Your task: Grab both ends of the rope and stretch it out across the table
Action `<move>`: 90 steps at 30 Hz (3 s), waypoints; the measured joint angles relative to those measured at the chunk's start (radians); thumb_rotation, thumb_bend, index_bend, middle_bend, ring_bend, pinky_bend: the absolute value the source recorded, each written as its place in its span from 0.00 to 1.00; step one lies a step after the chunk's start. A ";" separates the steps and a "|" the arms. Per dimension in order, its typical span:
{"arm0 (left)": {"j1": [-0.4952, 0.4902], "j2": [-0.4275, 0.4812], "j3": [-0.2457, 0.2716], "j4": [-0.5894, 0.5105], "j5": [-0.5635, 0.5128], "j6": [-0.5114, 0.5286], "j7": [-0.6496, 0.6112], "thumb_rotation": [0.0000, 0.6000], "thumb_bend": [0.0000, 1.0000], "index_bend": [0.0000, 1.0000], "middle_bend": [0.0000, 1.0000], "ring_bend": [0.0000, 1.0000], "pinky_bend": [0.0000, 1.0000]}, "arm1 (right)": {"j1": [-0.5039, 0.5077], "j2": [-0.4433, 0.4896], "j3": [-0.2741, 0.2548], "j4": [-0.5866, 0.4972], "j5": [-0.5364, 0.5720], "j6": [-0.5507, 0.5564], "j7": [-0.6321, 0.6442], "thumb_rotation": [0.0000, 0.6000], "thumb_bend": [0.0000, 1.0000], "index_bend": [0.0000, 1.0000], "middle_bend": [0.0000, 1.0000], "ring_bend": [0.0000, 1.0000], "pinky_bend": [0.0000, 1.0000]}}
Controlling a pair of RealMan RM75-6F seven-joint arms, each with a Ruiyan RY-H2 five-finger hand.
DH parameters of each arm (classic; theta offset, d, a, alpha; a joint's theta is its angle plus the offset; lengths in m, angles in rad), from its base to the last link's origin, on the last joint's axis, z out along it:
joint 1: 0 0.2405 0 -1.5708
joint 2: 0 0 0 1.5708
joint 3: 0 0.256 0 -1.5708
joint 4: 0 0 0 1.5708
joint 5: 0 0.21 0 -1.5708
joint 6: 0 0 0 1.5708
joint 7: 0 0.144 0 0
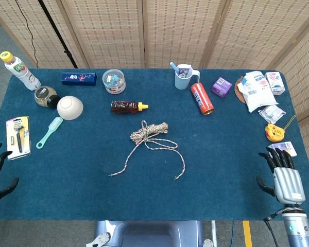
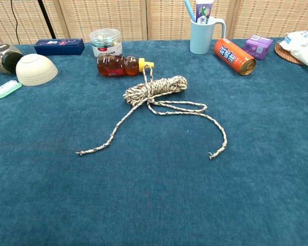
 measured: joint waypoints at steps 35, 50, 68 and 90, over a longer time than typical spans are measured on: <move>-0.098 0.012 -0.072 -0.016 -0.042 -0.072 0.057 1.00 0.22 0.21 0.09 0.03 0.00 | 0.335 -0.122 0.130 0.029 0.092 -0.370 0.013 1.00 0.08 0.09 0.02 0.00 0.00; -0.107 0.005 -0.071 0.003 -0.086 -0.093 0.041 1.00 0.22 0.21 0.09 0.03 0.00 | 0.457 -0.288 0.147 0.148 0.193 -0.475 -0.027 1.00 0.08 0.03 0.00 0.00 0.00; -0.078 0.025 -0.049 0.025 -0.102 -0.077 -0.008 1.00 0.22 0.21 0.09 0.03 0.00 | 0.532 -0.474 0.126 0.303 0.273 -0.478 -0.159 1.00 0.08 0.02 0.00 0.00 0.00; -0.075 0.022 -0.037 0.023 -0.078 -0.070 -0.022 1.00 0.22 0.21 0.09 0.03 0.00 | 0.518 -0.487 0.088 0.372 0.292 -0.434 -0.218 1.00 0.08 0.01 0.00 0.00 0.00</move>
